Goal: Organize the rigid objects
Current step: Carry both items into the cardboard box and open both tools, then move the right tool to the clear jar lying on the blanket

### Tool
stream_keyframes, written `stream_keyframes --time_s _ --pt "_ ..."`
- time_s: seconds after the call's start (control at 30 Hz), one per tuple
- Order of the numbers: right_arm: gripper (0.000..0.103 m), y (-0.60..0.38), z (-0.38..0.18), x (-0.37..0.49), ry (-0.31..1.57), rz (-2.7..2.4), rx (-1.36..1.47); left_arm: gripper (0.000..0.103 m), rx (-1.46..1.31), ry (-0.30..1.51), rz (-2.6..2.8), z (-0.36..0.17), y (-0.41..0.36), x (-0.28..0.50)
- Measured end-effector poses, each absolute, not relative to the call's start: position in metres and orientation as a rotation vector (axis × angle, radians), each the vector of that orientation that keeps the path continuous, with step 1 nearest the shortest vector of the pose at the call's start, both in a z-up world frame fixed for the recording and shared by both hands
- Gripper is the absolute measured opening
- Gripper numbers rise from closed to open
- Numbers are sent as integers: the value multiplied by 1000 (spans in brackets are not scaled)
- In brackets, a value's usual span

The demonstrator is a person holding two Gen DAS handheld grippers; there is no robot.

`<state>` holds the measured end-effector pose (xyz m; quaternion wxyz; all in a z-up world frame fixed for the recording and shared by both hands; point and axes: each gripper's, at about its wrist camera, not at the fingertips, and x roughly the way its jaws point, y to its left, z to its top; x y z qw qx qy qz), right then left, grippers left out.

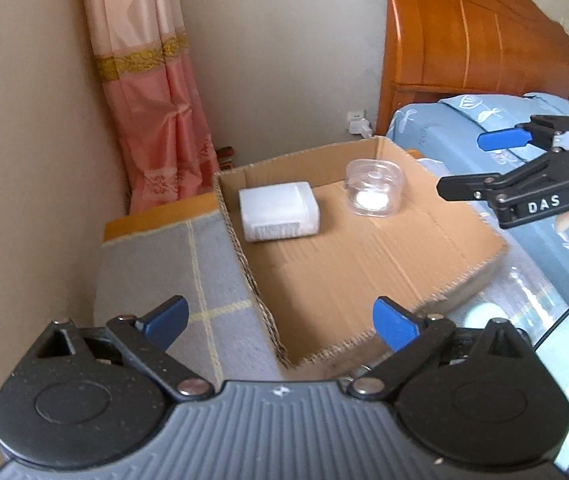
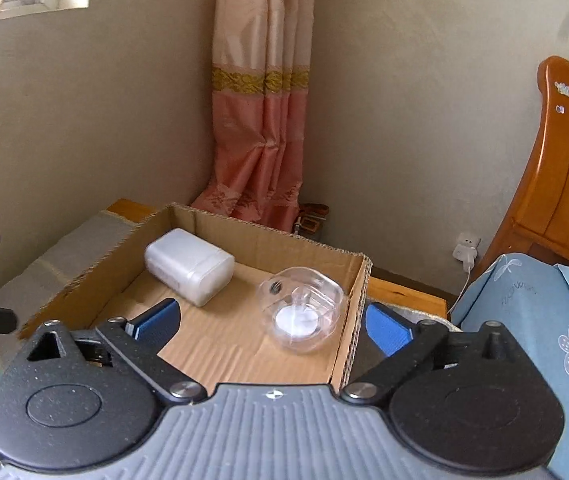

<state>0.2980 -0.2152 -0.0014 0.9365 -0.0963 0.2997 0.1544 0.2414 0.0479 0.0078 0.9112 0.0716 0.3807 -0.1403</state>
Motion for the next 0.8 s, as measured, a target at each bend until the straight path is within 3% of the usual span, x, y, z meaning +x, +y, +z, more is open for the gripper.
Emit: stream_keyframes --time_s 0.4,0.8 --pt "103 -233 1 223 586 349 -246 98 125 751 -285 -6 42 183" --pt "103 -290 -59 250 804 388 -74 98 113 789 -192 -46 30 140"
